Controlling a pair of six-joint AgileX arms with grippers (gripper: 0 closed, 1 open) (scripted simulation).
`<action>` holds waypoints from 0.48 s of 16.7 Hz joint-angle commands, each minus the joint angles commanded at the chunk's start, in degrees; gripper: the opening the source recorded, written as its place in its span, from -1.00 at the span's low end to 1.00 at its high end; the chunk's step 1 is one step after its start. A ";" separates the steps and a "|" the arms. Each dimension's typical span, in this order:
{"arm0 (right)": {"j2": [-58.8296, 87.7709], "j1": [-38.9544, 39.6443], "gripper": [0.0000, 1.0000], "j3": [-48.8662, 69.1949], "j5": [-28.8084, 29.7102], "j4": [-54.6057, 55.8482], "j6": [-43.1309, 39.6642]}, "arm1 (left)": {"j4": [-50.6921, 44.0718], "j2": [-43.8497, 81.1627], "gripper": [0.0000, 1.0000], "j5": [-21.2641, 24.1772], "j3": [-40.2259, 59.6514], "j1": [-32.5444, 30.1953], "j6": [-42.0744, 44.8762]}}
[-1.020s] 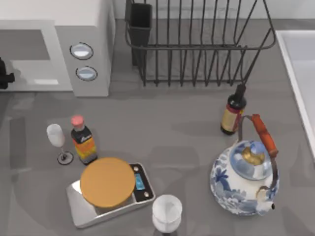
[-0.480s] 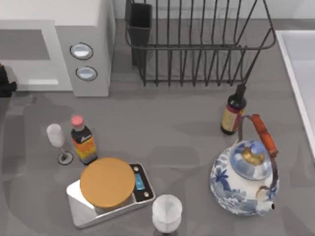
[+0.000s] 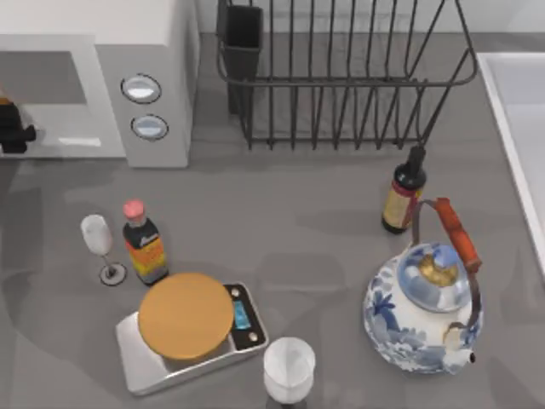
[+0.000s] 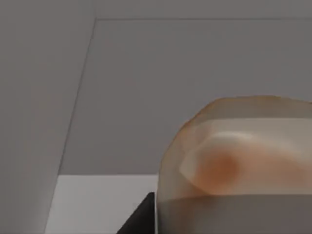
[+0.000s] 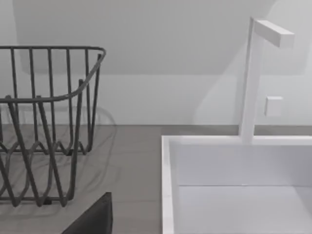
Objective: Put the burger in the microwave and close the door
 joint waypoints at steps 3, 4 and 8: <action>0.00 0.00 1.00 0.00 0.00 0.00 0.00 | -3.39 5.25 -1.00 -0.13 9.44 -1.50 -0.45; 0.00 0.00 1.00 0.00 0.00 0.00 0.00 | -4.65 6.97 -1.00 -0.22 12.71 -2.04 -0.65; 0.00 0.00 1.00 0.00 0.00 0.00 0.00 | -9.73 13.08 -1.00 -1.51 24.58 -3.48 -1.47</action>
